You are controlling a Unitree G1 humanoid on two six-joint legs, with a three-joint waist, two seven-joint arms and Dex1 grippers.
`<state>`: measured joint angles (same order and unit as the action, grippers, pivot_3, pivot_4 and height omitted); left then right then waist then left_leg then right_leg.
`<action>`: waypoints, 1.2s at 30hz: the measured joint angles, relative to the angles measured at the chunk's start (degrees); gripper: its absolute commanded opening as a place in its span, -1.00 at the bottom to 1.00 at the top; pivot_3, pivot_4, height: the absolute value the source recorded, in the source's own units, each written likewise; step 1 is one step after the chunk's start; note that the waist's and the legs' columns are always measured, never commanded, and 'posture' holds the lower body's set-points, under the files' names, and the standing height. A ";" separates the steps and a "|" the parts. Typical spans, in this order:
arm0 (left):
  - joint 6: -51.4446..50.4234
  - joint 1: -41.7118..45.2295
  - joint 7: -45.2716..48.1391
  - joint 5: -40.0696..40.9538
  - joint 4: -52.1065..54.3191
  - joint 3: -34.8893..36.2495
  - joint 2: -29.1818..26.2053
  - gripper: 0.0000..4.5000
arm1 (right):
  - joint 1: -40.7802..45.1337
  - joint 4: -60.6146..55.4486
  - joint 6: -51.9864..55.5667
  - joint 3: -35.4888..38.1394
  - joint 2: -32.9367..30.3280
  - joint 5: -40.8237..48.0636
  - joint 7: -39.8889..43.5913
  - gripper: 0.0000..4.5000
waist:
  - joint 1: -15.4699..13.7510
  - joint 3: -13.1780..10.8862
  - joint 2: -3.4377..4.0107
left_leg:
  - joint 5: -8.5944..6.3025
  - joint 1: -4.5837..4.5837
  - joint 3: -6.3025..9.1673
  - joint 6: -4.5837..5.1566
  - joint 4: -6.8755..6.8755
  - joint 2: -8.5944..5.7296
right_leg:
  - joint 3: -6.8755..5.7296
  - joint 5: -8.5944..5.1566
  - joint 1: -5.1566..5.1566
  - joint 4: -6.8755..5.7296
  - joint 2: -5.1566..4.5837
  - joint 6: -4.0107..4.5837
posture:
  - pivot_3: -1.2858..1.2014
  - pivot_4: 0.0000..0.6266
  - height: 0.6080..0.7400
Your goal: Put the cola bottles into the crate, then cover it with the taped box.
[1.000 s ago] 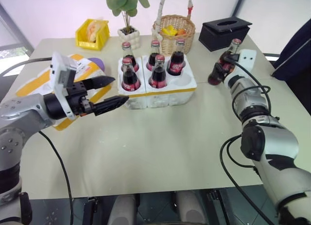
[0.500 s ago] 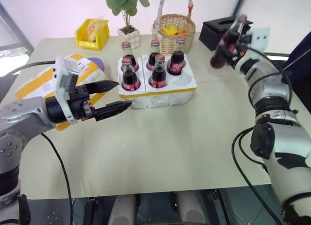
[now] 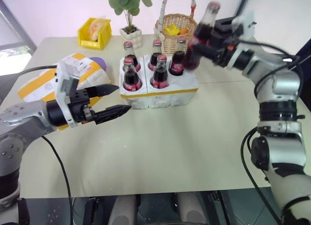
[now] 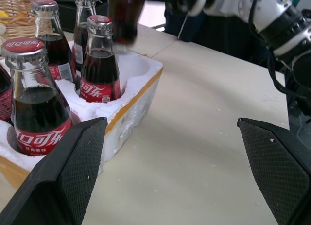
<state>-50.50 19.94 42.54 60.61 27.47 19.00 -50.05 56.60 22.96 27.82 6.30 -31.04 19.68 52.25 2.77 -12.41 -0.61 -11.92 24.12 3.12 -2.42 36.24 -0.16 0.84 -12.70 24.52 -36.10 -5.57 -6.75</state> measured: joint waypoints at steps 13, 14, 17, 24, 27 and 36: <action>0.03 -0.05 -0.49 0.00 0.09 0.20 -0.05 1.00 | -3.55 -6.01 1.95 -1.25 -0.44 1.26 2.20 0.19 | -0.31 0.02 -0.03 | 0.01 -0.01 0.00 -0.01 -0.01 0.00 | 0.00 0.00 -0.01 0.01 0.00 0.00 | 0.03 -0.52 1.00; 0.03 0.00 -0.50 0.00 0.09 0.19 -0.05 1.00 | -4.07 -6.43 1.94 -1.49 -0.60 1.24 2.31 0.19 | -0.29 0.02 -0.03 | 0.01 -0.01 0.00 -0.01 -0.01 0.00 | 0.00 0.00 0.00 0.01 0.00 0.00 | 0.03 -0.52 1.00; 0.03 0.09 -0.48 0.00 0.08 0.19 -0.20 1.00 | -5.25 -6.85 1.94 -2.03 -0.97 1.20 2.63 0.19 | -0.28 0.02 -0.03 | 0.01 -0.01 0.00 -0.01 -0.01 0.00 | 0.00 0.00 0.00 0.01 0.00 0.00 | 0.03 -0.52 1.00; 0.03 0.74 -0.42 -0.01 0.04 0.18 -0.50 1.00 | -5.57 -6.85 1.58 -3.72 -0.82 -0.96 -0.34 0.19 | -0.29 0.02 -0.03 | 0.01 -0.01 0.00 -0.02 0.00 0.00 | 0.00 0.00 -0.01 0.01 0.00 0.00 | 0.03 -0.52 1.00; 0.03 1.11 -0.44 0.00 0.00 0.15 -0.50 1.00 | -5.57 -6.51 1.48 -5.26 0.24 -2.66 -2.62 0.78 | -0.29 0.02 -0.03 | 0.01 -0.01 0.00 -0.02 0.01 0.00 | 0.00 0.00 -0.01 0.01 0.00 0.00 | 0.03 -0.52 1.00; 0.03 0.86 -0.62 -0.05 -0.17 0.29 -0.56 1.00 | -5.62 -5.25 1.95 -5.70 0.83 -3.29 -4.62 0.96 | -0.30 0.03 -0.06 | 0.02 -0.02 0.00 -0.03 0.00 0.00 | 0.00 0.00 -0.02 0.01 0.00 0.00 | 0.03 -0.52 1.00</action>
<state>-50.47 20.80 41.92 60.56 27.30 19.29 -50.61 50.98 17.70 29.77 0.59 -30.21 16.39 47.63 2.47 -12.38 -0.67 -11.90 24.10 3.12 -2.45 36.24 -0.16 0.84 -12.70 24.50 -36.09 -5.57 -6.75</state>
